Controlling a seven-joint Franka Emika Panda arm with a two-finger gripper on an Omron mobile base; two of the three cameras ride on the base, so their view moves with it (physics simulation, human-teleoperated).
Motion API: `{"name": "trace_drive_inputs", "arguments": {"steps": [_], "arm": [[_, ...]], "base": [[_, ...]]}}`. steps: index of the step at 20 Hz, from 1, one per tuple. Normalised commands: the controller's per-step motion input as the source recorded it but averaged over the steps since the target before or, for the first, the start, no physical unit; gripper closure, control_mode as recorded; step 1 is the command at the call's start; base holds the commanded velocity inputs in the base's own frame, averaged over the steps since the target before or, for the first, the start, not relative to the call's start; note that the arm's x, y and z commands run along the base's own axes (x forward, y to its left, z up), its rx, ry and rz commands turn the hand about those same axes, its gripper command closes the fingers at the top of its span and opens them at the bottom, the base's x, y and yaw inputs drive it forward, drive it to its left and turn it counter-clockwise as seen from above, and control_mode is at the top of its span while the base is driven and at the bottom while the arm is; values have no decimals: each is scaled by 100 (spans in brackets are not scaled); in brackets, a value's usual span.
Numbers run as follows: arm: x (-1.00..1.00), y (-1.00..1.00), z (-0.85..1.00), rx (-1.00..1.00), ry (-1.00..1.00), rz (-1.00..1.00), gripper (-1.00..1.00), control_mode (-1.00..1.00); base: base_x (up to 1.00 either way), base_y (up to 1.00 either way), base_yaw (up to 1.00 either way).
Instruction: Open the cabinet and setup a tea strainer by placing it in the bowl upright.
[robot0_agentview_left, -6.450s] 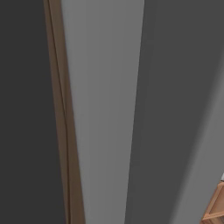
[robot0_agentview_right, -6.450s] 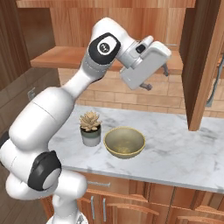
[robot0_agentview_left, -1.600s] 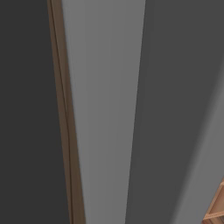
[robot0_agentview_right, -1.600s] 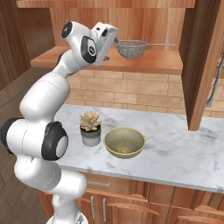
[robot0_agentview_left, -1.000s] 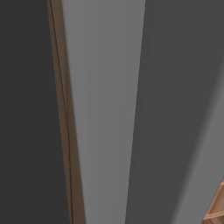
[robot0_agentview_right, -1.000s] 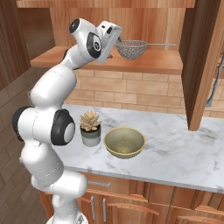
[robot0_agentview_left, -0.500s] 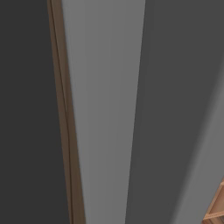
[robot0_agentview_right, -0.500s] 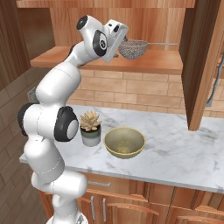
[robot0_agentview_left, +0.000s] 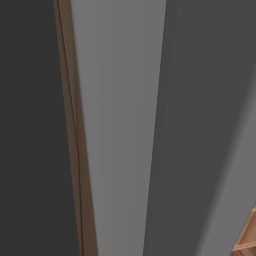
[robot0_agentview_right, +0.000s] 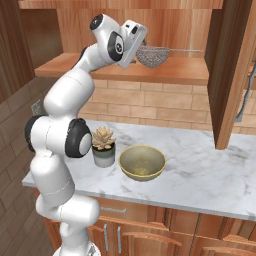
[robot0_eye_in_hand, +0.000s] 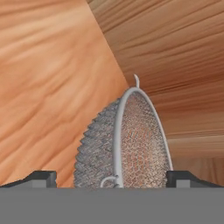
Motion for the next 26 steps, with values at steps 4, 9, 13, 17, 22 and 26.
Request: {"name": "trace_drive_inputs", "arguments": {"steps": [4,9,13,17,22,26], "arm": [[3,0,0,0,0,1,-100,-100],[0,0,0,0,0,1,100,-100],[0,0,0,0,0,0,100,-100],[0,5,0,0,0,0,100,-100],[0,34,0,-4,-6,0,100,-100],[0,40,1,-10,-13,0,100,-100]], "base": [[0,0,0],[0,0,0],[0,0,0],[0,0,0],[0,0,0],[0,0,0]]}}
